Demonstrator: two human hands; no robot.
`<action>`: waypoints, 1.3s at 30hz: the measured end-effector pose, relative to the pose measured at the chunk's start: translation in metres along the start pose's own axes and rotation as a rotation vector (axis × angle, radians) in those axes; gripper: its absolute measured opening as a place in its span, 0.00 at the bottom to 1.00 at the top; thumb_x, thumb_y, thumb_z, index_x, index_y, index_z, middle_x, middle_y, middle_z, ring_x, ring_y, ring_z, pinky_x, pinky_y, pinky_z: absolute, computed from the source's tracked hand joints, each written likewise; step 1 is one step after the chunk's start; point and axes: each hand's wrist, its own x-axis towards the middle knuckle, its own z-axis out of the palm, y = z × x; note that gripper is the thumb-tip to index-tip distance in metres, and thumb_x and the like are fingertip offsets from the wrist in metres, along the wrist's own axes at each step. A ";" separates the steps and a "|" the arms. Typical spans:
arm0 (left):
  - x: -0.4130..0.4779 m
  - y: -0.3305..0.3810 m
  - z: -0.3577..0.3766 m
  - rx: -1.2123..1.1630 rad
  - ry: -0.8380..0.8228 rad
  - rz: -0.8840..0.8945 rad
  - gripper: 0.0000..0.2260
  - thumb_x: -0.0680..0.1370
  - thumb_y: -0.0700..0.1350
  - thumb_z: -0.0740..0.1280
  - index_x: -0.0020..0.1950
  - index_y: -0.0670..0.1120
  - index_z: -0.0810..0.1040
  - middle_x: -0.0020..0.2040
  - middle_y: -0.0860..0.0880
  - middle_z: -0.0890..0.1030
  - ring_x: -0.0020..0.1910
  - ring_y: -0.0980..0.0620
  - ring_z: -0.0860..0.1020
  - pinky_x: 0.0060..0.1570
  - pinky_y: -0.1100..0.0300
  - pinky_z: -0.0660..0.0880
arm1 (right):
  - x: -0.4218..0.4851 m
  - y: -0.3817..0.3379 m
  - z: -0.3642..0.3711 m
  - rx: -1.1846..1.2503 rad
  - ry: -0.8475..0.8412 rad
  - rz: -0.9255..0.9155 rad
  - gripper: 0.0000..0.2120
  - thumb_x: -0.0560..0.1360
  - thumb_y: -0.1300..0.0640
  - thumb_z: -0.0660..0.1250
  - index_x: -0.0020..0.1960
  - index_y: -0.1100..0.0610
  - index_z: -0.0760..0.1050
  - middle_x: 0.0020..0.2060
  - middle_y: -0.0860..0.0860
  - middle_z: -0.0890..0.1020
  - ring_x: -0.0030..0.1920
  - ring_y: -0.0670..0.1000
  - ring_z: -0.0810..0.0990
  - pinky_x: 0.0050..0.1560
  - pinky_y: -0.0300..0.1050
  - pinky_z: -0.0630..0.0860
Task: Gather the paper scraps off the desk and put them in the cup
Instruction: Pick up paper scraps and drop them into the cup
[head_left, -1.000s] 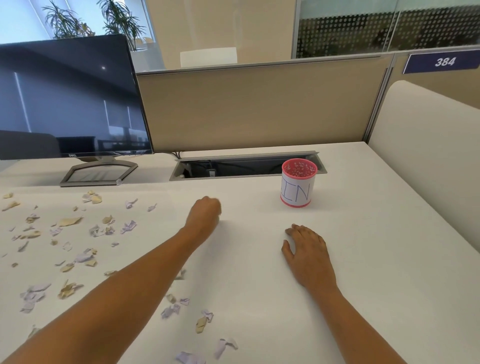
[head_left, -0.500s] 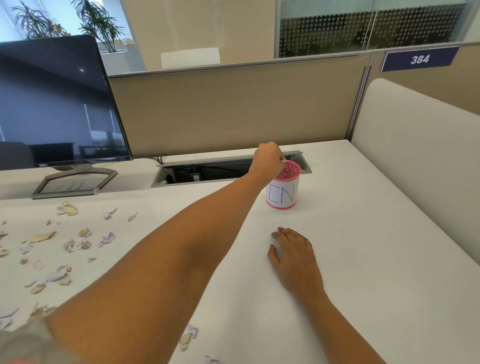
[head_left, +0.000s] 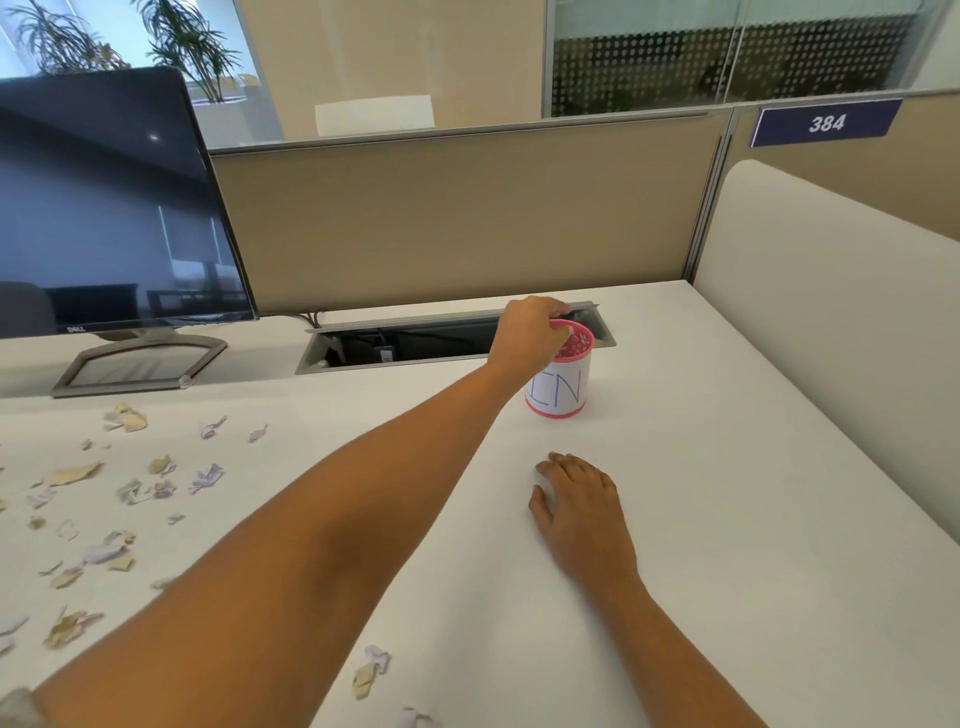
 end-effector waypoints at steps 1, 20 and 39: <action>-0.007 -0.003 -0.003 -0.049 0.011 -0.015 0.14 0.77 0.41 0.64 0.62 0.41 0.77 0.61 0.42 0.79 0.59 0.45 0.77 0.60 0.54 0.73 | -0.001 0.000 0.000 -0.003 -0.002 -0.002 0.11 0.70 0.60 0.69 0.51 0.60 0.80 0.54 0.55 0.83 0.55 0.55 0.81 0.58 0.54 0.75; -0.273 -0.157 -0.095 0.040 0.014 -0.475 0.13 0.79 0.41 0.61 0.63 0.44 0.75 0.63 0.45 0.78 0.63 0.48 0.75 0.63 0.59 0.67 | -0.037 -0.039 -0.001 -0.008 -0.109 0.091 0.12 0.75 0.65 0.62 0.56 0.66 0.76 0.60 0.61 0.78 0.61 0.58 0.77 0.57 0.48 0.75; -0.343 -0.150 -0.076 0.293 -0.178 -0.215 0.19 0.82 0.39 0.53 0.72 0.51 0.66 0.76 0.52 0.59 0.76 0.55 0.54 0.72 0.64 0.52 | -0.109 -0.120 -0.021 0.042 -0.735 -0.551 0.27 0.71 0.63 0.68 0.69 0.58 0.66 0.71 0.55 0.66 0.71 0.53 0.64 0.67 0.44 0.61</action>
